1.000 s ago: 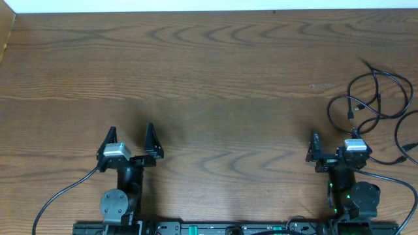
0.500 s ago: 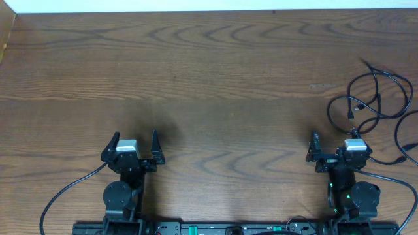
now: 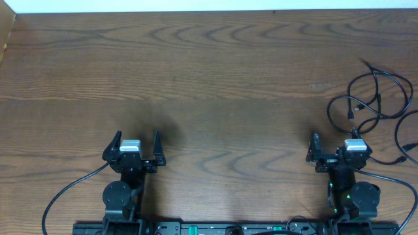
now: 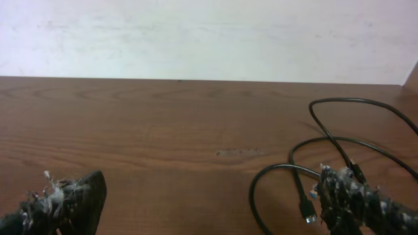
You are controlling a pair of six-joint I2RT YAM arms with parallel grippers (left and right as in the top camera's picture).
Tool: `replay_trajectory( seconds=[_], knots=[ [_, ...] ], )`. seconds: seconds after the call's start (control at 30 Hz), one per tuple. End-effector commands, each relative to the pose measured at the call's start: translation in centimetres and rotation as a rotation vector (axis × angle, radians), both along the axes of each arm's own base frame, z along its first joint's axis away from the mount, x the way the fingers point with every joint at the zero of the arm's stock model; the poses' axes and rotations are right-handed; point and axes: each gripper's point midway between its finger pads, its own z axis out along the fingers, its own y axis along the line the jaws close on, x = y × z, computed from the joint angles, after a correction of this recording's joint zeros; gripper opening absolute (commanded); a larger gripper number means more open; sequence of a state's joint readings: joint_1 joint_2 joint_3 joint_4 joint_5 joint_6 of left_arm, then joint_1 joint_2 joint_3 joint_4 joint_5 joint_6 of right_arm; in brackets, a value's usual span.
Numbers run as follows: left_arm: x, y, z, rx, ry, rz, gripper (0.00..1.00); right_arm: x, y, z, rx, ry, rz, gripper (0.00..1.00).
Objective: Untangle cables
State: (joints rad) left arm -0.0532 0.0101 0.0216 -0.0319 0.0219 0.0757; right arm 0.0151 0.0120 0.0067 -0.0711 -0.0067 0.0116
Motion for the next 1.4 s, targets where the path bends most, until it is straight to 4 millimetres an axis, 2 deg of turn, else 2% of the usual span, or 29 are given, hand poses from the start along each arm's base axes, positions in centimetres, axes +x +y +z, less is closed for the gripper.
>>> replay_trajectory(
  seconds=[0.0, 0.17, 1.37],
  knots=[
    [-0.13, -0.45, -1.66, 0.004, 0.05, -0.028, 0.99, -0.03, -0.18, -0.07, 0.01, 0.001, -0.008, 0.99],
    [-0.13, -0.51, -1.66, -0.038, 0.051, -0.025, 0.99, -0.03, -0.18, -0.07, 0.01, 0.001, -0.008, 0.99],
    [-0.12, -0.73, -1.63, -0.036, 0.051, -0.033, 0.99, -0.03, -0.18, -0.07, 0.01, 0.001, -0.008, 0.99]
  ],
)
